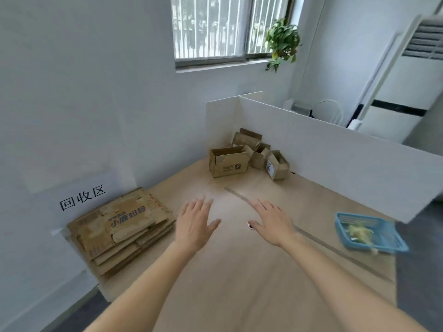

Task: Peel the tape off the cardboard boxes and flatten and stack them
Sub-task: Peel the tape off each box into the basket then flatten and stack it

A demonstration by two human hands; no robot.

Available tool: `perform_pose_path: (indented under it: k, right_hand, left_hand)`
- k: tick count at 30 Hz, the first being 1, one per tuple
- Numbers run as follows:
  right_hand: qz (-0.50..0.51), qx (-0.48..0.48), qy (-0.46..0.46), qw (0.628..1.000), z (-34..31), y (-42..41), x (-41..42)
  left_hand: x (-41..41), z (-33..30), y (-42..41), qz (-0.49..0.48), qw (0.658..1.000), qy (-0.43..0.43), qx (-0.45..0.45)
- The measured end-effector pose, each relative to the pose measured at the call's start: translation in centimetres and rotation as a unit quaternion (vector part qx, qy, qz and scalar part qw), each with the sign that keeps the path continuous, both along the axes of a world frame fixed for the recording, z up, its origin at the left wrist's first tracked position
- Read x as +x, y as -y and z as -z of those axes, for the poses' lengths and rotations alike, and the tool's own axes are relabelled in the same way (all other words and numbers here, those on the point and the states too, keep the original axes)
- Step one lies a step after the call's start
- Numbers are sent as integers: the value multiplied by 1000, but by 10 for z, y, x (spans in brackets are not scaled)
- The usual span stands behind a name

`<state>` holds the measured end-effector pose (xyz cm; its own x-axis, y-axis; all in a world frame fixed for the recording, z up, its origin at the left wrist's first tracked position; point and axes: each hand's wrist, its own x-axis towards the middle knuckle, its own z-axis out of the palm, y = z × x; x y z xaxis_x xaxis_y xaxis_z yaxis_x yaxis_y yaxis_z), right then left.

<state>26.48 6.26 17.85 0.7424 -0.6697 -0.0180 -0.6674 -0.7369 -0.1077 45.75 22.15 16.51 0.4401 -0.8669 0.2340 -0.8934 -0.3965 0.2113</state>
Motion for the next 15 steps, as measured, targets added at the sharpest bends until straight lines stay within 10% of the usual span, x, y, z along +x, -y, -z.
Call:
perform_pose_path:
  k: [15]
  right_hand:
    - [147,-44,33,988,-107,31,-419]
  left_hand:
    - [-358,-107,93,125,990,-4,-66]
